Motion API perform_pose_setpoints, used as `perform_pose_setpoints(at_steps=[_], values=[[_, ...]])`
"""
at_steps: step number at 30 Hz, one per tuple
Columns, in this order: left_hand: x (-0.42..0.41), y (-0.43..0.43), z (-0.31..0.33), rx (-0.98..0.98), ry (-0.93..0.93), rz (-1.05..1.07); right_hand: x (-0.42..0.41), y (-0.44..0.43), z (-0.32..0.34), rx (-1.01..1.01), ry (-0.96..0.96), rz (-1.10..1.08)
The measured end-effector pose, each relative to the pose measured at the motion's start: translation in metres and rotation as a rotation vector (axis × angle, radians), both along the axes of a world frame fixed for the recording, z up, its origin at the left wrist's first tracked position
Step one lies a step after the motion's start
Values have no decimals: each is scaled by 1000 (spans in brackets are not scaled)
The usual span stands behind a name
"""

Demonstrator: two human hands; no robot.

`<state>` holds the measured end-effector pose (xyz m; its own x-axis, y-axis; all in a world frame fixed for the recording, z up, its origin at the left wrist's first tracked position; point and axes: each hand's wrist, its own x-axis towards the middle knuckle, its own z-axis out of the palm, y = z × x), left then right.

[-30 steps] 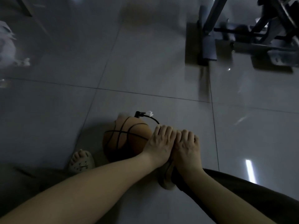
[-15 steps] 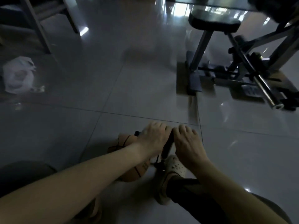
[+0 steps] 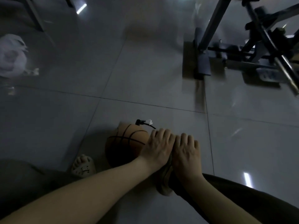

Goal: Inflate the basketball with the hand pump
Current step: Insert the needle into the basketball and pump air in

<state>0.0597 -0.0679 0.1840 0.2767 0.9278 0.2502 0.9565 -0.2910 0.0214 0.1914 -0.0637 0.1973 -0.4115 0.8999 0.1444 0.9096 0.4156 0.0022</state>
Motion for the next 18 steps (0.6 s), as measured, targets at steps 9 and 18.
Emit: perform_pose_setpoints(at_steps=[9, 18], values=[[12, 6, -53, -68, 30, -22, 7, 3, -47, -229, -109, -62], [1, 22, -30, -295, 104, -23, -2, 24, -27, -374, -70, -80]])
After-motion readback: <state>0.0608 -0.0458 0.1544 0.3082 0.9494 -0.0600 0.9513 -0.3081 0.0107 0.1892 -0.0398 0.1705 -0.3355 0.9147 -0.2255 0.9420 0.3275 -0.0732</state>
